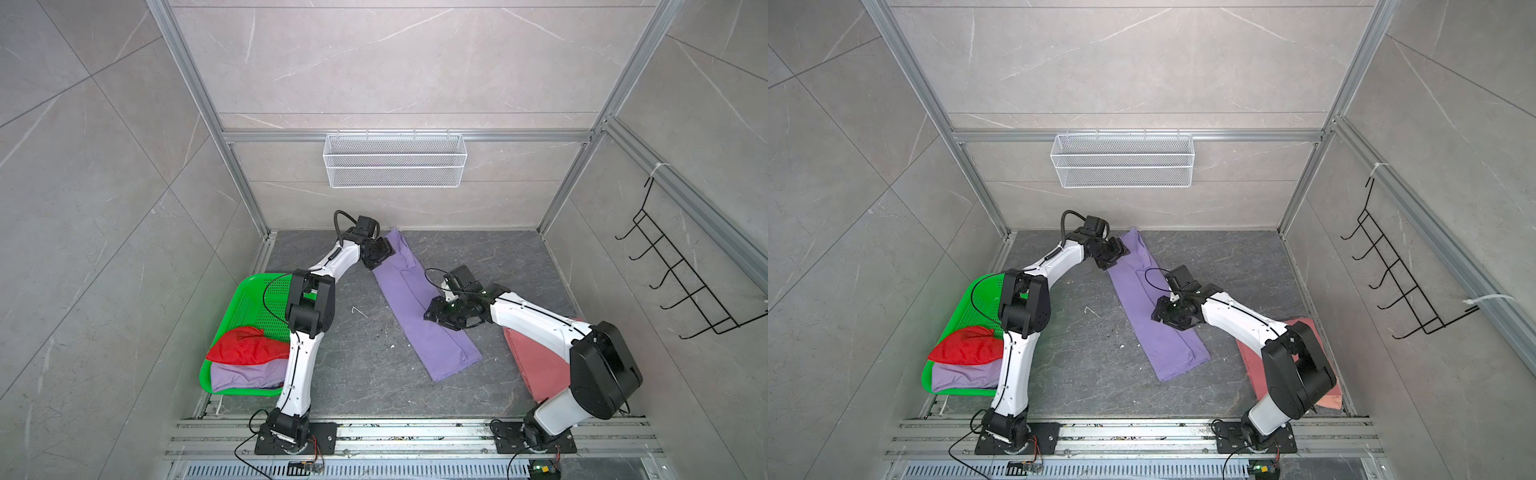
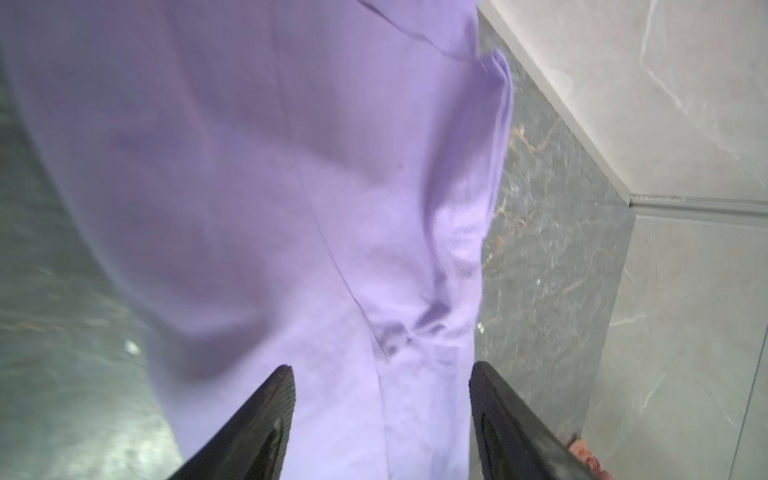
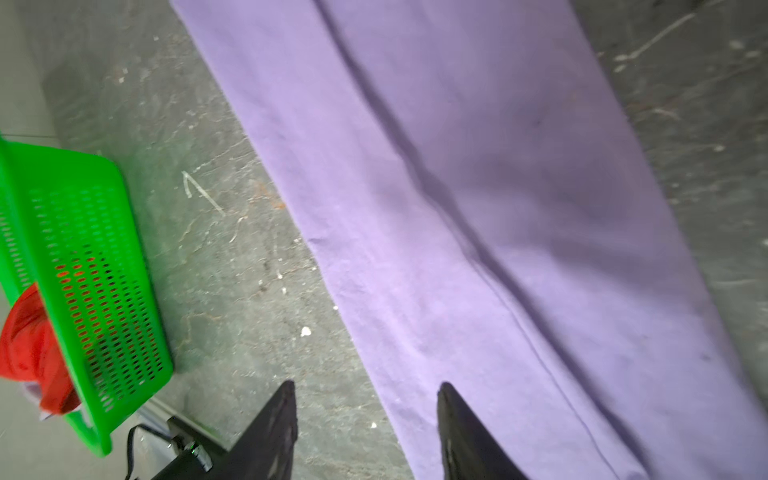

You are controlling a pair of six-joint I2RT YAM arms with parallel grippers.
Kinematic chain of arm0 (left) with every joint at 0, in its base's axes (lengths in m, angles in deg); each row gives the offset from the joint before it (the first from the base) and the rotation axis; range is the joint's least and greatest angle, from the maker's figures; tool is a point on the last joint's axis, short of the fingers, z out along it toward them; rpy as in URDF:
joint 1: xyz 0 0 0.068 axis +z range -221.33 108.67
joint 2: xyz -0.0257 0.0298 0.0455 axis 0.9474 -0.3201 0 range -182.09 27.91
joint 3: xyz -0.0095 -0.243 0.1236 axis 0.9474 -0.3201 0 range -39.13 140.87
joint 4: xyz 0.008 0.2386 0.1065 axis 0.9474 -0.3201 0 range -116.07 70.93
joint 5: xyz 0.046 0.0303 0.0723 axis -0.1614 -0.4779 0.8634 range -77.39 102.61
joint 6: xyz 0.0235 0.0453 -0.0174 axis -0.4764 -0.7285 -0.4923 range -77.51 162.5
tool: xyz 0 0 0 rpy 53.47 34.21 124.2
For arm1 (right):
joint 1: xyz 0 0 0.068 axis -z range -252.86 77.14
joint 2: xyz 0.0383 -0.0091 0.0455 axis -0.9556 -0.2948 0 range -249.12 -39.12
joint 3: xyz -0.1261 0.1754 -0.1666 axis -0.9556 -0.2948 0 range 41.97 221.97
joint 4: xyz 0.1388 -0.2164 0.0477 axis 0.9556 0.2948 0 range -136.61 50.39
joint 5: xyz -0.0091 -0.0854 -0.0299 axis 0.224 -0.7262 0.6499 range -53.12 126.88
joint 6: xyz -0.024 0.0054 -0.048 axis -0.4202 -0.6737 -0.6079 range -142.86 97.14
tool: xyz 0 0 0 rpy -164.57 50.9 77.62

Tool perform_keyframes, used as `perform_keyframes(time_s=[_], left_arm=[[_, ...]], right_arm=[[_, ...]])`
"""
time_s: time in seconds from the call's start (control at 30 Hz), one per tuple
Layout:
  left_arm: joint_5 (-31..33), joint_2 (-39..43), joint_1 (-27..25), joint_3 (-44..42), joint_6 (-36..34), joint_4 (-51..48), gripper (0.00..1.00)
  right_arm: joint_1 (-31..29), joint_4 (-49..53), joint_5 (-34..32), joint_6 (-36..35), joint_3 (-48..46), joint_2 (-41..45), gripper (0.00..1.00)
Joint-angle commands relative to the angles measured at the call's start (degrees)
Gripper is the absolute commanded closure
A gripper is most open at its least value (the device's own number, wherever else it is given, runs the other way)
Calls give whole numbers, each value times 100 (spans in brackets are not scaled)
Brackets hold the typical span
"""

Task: Fold and stack the t-shirts
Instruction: 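Swing the strip's end toward the robot with the right gripper while the left holds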

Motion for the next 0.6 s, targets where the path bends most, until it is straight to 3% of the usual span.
perform_keyframes(time_s=[0.0, 0.37, 0.57], left_arm=[[-41, -41, -114, 41, -103, -122, 30], [485, -533, -129, 62, 159, -292, 30], [-35, -1169, -129, 638, 161, 41, 31]], right_arm=[[0, 16, -281, 134, -192, -205, 45], [-560, -335, -501, 629, -911, -489, 47], [-1217, -489, -549, 880, -974, -738, 48]])
